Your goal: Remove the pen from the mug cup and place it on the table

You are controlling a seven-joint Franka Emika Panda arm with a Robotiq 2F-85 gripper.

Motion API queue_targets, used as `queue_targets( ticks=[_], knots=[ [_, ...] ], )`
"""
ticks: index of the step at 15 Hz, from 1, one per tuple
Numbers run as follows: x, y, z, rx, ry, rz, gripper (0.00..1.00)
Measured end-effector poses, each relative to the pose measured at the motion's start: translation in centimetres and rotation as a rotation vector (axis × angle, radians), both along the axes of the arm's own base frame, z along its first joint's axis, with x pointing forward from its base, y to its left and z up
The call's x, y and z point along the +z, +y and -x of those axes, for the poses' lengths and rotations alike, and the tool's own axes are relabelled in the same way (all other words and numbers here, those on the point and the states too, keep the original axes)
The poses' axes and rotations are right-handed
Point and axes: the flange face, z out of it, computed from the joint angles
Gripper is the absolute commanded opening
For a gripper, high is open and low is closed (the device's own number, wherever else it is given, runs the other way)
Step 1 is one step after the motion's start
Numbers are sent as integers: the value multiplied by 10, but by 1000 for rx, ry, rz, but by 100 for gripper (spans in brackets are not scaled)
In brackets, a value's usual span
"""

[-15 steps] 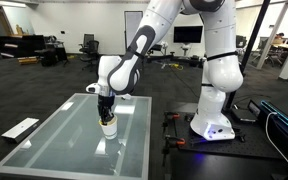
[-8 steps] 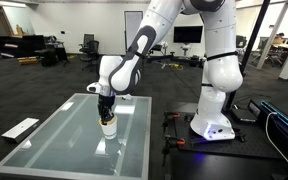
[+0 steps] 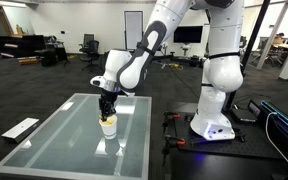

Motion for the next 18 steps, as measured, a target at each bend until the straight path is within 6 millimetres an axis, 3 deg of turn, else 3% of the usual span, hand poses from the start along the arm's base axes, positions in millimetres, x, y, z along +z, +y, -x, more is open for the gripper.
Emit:
queue_targets(
  ticks=[7,12,17,18],
  knots=[
    [46,1,12,5,-106,25,3],
    [80,0,11,28,-182,69,3],
    [109,-17,-1,74,-254,164,3],
    [115,-22,-6,77,-262,177,12]
  ],
)
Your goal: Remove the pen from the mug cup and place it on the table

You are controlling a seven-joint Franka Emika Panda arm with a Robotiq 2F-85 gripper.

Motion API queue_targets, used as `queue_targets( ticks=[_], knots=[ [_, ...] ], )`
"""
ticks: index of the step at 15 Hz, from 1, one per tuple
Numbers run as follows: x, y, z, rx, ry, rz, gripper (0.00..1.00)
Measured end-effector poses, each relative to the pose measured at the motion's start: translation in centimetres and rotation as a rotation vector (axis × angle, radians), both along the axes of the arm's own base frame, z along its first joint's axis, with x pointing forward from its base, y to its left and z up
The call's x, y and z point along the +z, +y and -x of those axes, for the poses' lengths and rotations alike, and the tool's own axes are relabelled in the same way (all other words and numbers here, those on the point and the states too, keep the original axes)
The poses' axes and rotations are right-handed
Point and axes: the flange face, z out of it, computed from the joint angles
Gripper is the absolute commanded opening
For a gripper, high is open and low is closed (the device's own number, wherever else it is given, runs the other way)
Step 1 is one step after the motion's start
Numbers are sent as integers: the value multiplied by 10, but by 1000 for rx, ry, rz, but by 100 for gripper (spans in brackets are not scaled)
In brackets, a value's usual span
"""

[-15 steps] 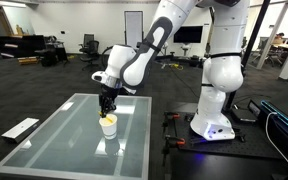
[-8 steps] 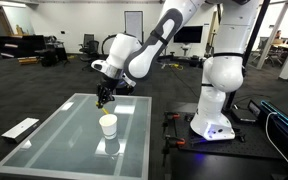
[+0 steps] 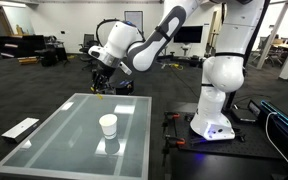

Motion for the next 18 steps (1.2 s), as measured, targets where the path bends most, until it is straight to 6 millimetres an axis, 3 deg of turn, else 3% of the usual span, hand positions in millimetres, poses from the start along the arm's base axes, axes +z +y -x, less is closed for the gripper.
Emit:
queue_targets(
  ticks=[6,7,11,18],
  knots=[
    [-2,-1,-1,0,6,2,12],
    [-2,-1,-1,0,6,2,3],
    [-8,-2,-3,-5,11,-5,3],
    [-11,-18,-48,-24,3,-6,3]
  ],
)
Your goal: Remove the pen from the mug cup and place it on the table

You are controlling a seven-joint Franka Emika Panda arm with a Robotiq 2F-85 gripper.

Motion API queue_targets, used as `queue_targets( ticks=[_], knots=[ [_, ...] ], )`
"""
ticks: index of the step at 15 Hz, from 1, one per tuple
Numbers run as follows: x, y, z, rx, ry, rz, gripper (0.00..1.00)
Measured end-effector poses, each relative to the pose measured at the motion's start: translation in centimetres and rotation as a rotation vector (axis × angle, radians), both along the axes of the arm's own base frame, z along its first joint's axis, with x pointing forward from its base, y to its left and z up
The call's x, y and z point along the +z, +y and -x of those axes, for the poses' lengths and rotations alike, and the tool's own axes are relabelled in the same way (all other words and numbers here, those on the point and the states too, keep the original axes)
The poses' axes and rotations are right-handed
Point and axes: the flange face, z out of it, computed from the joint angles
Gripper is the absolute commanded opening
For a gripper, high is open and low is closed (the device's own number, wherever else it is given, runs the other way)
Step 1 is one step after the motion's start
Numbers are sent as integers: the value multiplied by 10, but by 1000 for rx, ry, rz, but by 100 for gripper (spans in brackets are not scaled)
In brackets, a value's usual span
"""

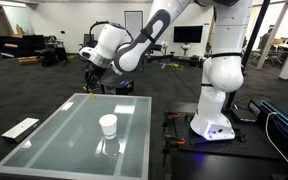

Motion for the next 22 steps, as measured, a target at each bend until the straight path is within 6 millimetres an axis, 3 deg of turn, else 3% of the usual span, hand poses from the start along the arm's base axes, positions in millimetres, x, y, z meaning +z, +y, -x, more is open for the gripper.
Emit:
queue_targets(
  ticks=[7,12,22],
  knots=[
    [0,-3,-47,20,66,25,3],
    [-13,-4,-69,32,124,37,3],
    [-93,-7,-94,25,258,28,3]
  ],
)
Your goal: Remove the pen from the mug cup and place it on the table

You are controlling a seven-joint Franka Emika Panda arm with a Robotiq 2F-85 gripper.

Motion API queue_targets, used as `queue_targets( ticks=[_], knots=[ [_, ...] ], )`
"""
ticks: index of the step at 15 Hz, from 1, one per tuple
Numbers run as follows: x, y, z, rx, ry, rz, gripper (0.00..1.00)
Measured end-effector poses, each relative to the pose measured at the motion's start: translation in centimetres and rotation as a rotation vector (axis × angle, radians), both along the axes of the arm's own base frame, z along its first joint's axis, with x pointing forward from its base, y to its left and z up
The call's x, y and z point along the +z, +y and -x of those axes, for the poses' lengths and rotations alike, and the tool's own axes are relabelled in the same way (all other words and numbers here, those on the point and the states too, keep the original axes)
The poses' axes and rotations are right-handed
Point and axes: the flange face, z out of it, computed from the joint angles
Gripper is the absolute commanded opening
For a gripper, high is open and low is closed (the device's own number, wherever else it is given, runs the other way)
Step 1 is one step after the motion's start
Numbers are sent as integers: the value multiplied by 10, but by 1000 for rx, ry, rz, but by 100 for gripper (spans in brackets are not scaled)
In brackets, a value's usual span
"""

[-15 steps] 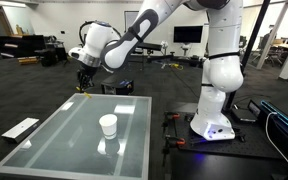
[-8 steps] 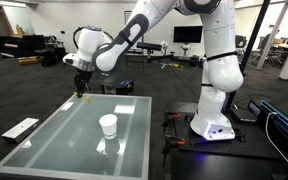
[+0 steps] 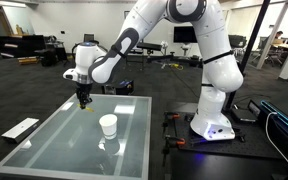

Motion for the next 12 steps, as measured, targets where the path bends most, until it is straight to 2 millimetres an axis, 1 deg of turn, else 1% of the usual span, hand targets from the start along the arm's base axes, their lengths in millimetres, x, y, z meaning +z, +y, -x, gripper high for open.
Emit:
queue_targets(
  ticks=[4,10,12],
  knots=[
    [-28,-6,-6,-10,69,10,3],
    [-58,-18,-13,-30,158,28,3],
    [-65,-19,-15,-32,175,31,39]
  ],
)
